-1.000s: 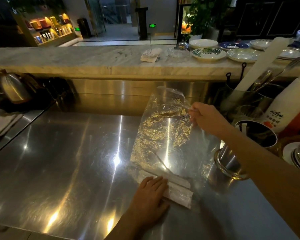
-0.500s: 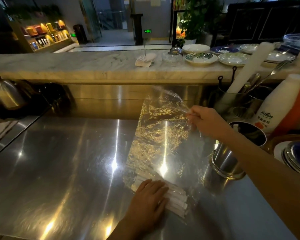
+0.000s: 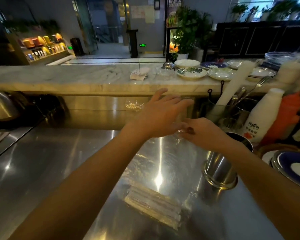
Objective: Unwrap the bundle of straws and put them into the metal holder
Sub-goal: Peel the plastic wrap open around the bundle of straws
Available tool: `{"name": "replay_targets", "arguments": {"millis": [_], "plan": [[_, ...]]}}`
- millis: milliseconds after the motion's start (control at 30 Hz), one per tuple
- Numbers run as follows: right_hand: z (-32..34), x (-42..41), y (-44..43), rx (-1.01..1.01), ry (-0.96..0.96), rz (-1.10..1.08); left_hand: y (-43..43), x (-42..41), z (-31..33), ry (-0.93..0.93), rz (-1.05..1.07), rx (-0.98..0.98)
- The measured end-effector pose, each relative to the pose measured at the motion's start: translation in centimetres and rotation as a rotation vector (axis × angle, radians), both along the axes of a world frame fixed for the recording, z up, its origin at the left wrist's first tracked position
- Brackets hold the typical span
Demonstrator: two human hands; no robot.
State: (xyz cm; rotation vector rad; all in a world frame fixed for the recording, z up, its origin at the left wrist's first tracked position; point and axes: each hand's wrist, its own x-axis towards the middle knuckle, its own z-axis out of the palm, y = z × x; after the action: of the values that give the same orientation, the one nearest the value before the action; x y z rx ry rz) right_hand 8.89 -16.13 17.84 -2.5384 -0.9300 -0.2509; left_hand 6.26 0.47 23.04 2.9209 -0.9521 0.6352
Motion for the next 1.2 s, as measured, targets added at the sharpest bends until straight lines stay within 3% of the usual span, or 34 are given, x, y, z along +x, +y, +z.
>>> {"name": "replay_targets", "arguments": {"millis": [167,333,400,633,700,833,1000,1100,1200], "plan": [[1.1,-1.0,-1.1,0.067,-0.054,-0.029,0.5,0.8,1.0,0.187,-0.094,0.044],[0.9,-1.0,-2.1,0.157,-0.138,-0.129,0.4,0.9,1.0,0.185,-0.097,-0.021],[0.6,-1.1,-2.3,0.290,-0.126,-0.221,0.5,1.0,1.2,0.134,-0.039,-0.071],[-2.2,-2.5,-2.7,0.903,0.477,-0.266,2.0,0.5,2.1,0.112,0.115,-0.198],[-3.4,-2.7,-2.5,0.890,0.504,-0.276,2.2,0.3,2.1,0.125,0.143,-0.206],[-4.5,-3.2,-2.1,0.886,0.380,-0.250,2.3,-0.1,2.4,0.182,0.175,-0.202],[-3.7,-2.6,-1.9,0.800,0.329,-0.209,0.6,-0.7,4.4,0.068,0.004,-0.239],[-3.0,-2.3,-1.5,0.745,0.305,-0.140,-2.2,-0.8,5.0,-0.001,-0.149,-0.079],[-2.4,-2.3,-0.9,0.715,0.295,-0.117,-5.0,-0.5,5.0,0.053,-0.217,0.206]]}}
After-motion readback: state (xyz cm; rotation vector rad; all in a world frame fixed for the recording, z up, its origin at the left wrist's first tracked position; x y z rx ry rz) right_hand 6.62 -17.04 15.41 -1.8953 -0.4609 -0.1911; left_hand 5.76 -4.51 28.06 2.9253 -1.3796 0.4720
